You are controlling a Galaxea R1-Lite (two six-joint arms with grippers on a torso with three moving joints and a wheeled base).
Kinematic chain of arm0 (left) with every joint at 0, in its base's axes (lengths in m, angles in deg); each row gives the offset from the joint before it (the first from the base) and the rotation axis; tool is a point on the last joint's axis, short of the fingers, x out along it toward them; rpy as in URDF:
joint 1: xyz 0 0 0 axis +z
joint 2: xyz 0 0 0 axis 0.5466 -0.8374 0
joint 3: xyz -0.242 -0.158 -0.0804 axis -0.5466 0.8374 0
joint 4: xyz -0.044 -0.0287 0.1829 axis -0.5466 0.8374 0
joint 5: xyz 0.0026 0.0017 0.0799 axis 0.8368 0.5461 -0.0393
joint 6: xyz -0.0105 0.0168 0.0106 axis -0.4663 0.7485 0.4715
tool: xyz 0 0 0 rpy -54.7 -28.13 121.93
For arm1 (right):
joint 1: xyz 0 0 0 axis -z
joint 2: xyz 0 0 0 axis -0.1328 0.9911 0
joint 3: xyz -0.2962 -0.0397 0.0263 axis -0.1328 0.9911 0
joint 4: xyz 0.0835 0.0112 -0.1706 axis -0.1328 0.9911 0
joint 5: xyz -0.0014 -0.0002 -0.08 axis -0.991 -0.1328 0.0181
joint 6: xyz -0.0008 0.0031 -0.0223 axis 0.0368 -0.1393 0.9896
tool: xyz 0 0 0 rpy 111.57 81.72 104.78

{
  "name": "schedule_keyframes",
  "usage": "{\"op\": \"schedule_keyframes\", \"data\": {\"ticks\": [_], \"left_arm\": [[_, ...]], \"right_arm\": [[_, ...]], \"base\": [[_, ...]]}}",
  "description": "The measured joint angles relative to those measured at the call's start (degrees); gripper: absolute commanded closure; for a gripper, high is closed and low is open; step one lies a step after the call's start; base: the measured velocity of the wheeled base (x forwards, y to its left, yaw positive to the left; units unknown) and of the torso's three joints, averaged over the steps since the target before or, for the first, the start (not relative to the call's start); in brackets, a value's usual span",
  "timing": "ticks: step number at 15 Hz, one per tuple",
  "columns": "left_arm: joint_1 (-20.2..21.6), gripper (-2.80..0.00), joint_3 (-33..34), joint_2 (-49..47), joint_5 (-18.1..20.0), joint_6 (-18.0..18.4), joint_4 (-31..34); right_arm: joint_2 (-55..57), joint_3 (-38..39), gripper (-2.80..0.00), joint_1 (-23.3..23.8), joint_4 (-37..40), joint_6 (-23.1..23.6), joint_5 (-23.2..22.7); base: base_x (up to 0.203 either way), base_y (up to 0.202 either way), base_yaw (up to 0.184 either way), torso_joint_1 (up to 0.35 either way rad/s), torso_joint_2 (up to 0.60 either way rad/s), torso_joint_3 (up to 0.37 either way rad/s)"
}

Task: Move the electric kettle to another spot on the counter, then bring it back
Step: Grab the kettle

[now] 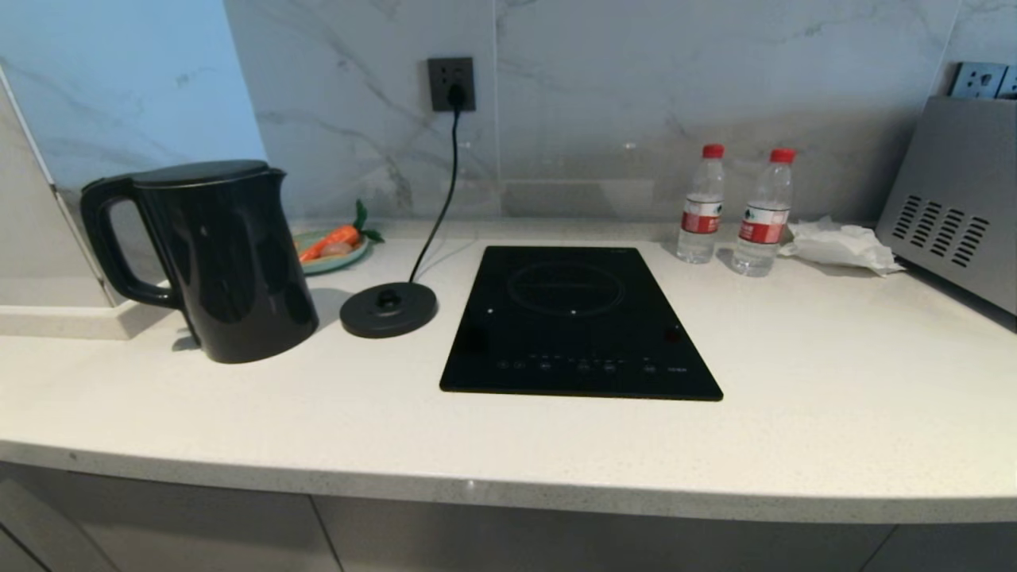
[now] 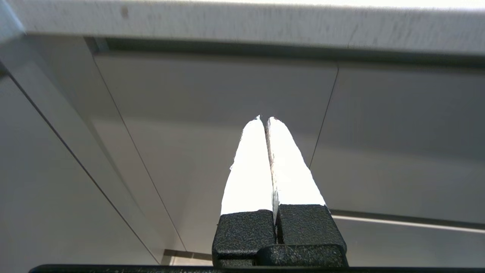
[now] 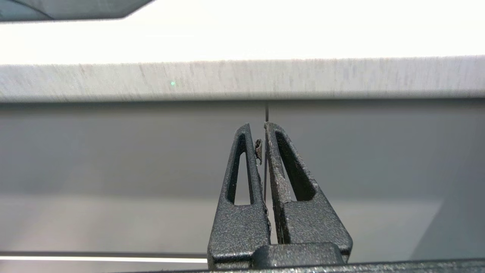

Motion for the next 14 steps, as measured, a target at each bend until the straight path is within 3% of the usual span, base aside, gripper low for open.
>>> {"op": "schedule_keyframes", "data": {"ticks": [14], "left_arm": [[0.0,0.0,0.0,0.0,0.0,0.0,0.0]], "right_arm": [[0.0,0.0,0.0,0.0,0.0,0.0,0.0]], "base": [[0.0,0.0,0.0,0.171,-0.54,-0.374]]}}
